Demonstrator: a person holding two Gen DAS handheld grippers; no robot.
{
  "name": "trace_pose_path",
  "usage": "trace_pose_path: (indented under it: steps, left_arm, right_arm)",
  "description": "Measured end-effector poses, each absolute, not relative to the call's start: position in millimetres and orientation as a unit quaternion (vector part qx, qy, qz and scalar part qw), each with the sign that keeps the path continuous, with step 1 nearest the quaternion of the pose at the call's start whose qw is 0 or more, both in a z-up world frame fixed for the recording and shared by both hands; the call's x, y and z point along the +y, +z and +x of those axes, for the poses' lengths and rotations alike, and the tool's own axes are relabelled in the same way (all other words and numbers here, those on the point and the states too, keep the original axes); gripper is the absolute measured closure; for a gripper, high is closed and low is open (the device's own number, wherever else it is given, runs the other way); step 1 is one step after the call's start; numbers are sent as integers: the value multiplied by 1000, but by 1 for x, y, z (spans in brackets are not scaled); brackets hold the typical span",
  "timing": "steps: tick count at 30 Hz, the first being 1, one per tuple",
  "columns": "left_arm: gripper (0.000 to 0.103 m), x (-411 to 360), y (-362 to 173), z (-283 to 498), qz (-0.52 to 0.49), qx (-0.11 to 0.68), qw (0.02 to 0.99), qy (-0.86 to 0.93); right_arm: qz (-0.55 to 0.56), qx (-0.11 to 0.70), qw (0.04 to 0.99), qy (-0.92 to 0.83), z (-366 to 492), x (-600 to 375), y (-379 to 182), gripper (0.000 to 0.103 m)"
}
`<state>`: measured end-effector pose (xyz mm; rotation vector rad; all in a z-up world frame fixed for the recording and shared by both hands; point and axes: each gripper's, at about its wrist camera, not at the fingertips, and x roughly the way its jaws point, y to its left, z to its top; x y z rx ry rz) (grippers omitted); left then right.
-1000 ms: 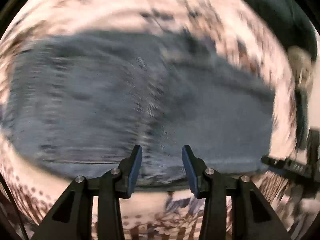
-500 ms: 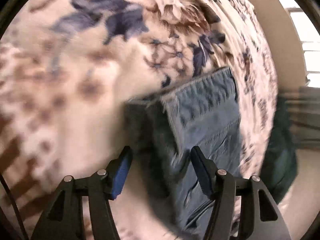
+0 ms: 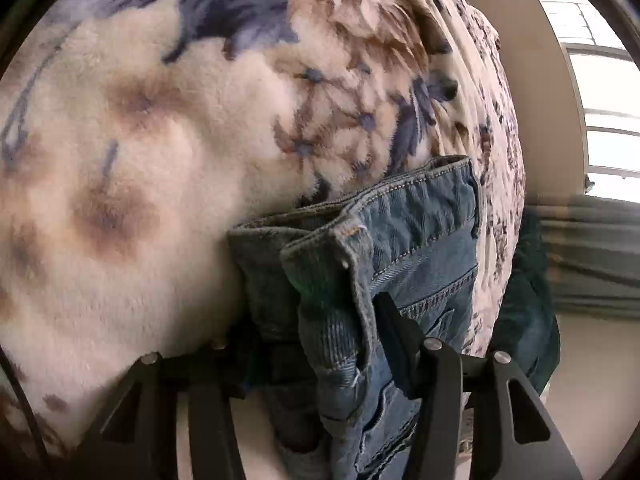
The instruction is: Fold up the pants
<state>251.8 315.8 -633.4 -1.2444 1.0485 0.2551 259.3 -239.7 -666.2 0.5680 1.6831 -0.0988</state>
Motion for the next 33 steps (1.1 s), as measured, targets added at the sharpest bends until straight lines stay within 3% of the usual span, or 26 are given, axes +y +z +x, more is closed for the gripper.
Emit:
trace_pose_path:
  steps: [2,4,6,10,14,17,21,25,31,32,33]
  left_arm:
    - [57,313,-625,257,-535,473,690,118]
    - [72,301,-612,271,-505,475,711,119]
    - [77,286,-584,279,-455,475,745,117]
    - [78,219,-496,290,-317,448,834,58]
    - [79,127,-453,291,-221,449,865,-31]
    - [79,45,-463,296,-175,480,853,-105]
    - [80,-28,-515,299,-132,547,810,-168]
    - [80,-59,-566,297,-67,599,779,-174]
    - [67,-68,-543,301,-26,614,770,-173]
    - [62,-69,-540,304,-22,612,773,-168]
    - [40,-71,-534,302,-17,609,776,-164]
  right_arm:
    - [245,736,630,-41,257,-243,-667,21]
    - [244,736,630,-39,256,-244,-668,21]
    - [246,734,632,-40,254,-247,-667,21]
    - [252,725,640,-35,250,-266,-660,21]
    - [268,719,640,-43,242,-293,-652,21]
    - [291,709,640,-53,234,-324,-642,21]
    - [299,699,647,-55,231,-362,-629,21]
    - [312,688,654,-36,241,-389,-622,21]
    - [388,665,637,45,265,-402,-628,21]
    - [399,664,629,64,269,-398,-632,21]
    - [406,663,624,76,270,-395,-636,21]
